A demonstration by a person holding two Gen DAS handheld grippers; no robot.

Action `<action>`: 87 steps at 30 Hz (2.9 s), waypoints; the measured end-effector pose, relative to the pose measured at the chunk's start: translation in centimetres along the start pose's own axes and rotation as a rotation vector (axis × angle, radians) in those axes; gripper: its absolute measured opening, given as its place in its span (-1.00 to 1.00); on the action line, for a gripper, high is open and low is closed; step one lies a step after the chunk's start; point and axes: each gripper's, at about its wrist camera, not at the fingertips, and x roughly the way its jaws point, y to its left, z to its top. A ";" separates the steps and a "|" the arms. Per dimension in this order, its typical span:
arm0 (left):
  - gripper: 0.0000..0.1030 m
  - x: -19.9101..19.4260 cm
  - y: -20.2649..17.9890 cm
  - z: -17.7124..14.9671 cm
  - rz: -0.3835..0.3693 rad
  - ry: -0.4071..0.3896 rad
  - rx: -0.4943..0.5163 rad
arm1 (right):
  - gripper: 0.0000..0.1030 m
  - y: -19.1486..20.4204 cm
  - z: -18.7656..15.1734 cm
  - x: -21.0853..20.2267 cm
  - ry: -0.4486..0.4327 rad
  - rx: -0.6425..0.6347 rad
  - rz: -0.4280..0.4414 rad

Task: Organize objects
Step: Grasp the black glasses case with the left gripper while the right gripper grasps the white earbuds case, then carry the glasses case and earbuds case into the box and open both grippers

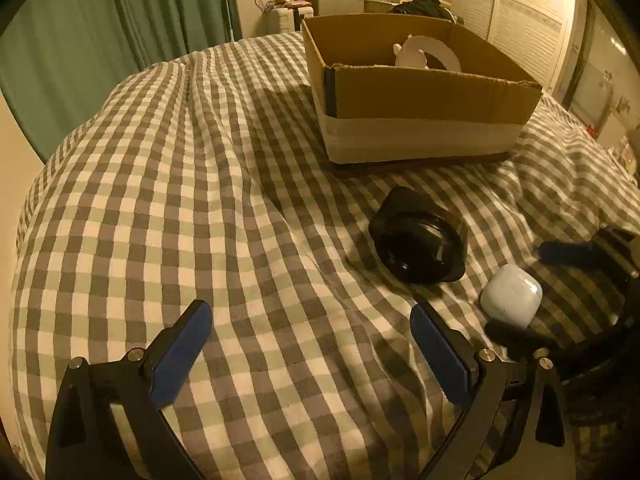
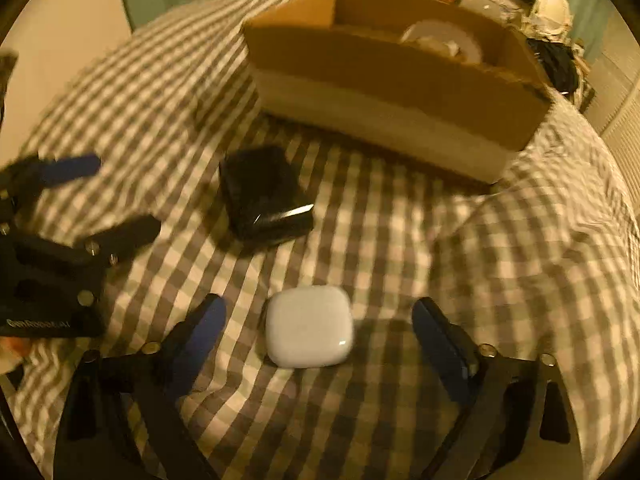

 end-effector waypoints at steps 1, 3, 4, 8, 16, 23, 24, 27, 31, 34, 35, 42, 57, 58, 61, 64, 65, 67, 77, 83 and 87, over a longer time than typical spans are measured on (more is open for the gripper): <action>0.98 0.0 0.0 0.0 0.004 0.003 0.002 | 0.65 0.2 -0.1 0.5 0.018 -0.010 0.001; 0.98 0.2 0.0 -0.1 0.007 0.007 0.004 | 0.58 0.7 -0.2 1.6 0.069 -0.035 -0.009; 0.98 0.2 0.0 0.0 0.010 0.010 0.005 | 0.51 0.8 -0.2 1.9 0.079 -0.043 -0.011; 0.98 0.4 -0.1 0.2 0.024 0.020 0.011 | -0.03 0.4 -0.5 1.7 0.079 -0.024 0.009; 0.98 0.5 -2.4 1.5 -0.024 0.011 0.075 | -0.03 -2.8 -0.5 -4.1 -0.134 0.088 -0.006; 0.98 2.3 -6.1 3.4 -0.089 0.007 0.169 | -0.03 -5.8 -0.4 -6.4 -0.192 0.144 -0.047; 0.98 2.9 -6.3 3.7 -0.093 0.012 0.170 | -0.03 -5.9 -0.5 -6.3 -0.191 0.148 -0.036; 0.98 5.1 -6.7 4.3 -0.111 0.053 0.176 | -0.03 -5.9 0.0 -6.1 -0.180 0.150 -0.018; 0.87 7.2 -6.8 4.3 -0.142 0.108 0.179 | -0.03 -5.9 -0.1 -5.5 -0.180 0.158 0.006; 0.61 6.9 -6.7 4.3 -0.157 0.093 0.181 | -0.03 -5.9 0.0 -5.1 -0.176 0.159 0.016; 0.61 6.6 -6.6 4.2 -0.158 0.086 0.182 | -0.03 -5.8 -0.1 -5.0 -0.175 0.157 0.021; 0.60 4.0 -5.6 3.3 -0.146 0.047 0.166 | -0.03 -4.8 -0.2 -5.3 -0.184 0.126 0.015; 0.61 -5.6 -1.8 1.7 -0.126 -0.082 0.073 | -0.03 -0.8 -2.3 -9.8 -0.227 0.086 -0.019; 0.61 -6.6 -1.8 1.3 -0.125 -0.094 0.070 | -0.03 -0.6 -2.4 -10.4 -0.235 0.083 -0.022; 0.60 -9.2 -1.4 1.0 -0.128 -0.140 0.063 | -0.03 0.1 -2.7 -13.1 -0.280 0.066 -0.035; 0.60 -11.4 -1.4 1.3 -0.113 -0.189 0.084 | -0.03 0.4 -2.7 -15.5 -0.325 0.053 -0.047; 0.61 -11.9 -1.4 1.6 -0.107 -0.202 0.092 | -0.03 0.6 -2.6 -16.5 -0.346 0.044 -0.054; 0.61 -13.0 -1.5 2.4 -0.102 -0.234 0.111 | -0.03 0.8 -2.3 -17.8 -0.373 0.031 -0.062; 0.61 -14.8 -1.7 9.5 -0.078 -0.355 0.133 | -0.03 -0.8 2.8 -23.1 -0.521 -0.022 -0.104; 0.61 -13.5 -1.9 14.7 -0.065 -0.391 0.135 | -0.03 -3.3 7.7 -23.3 -0.562 -0.015 -0.105; 0.61 -12.0 -1.8 18.1 -0.058 -0.401 0.122 | -0.03 -5.3 11.2 -22.3 -0.567 0.006 -0.096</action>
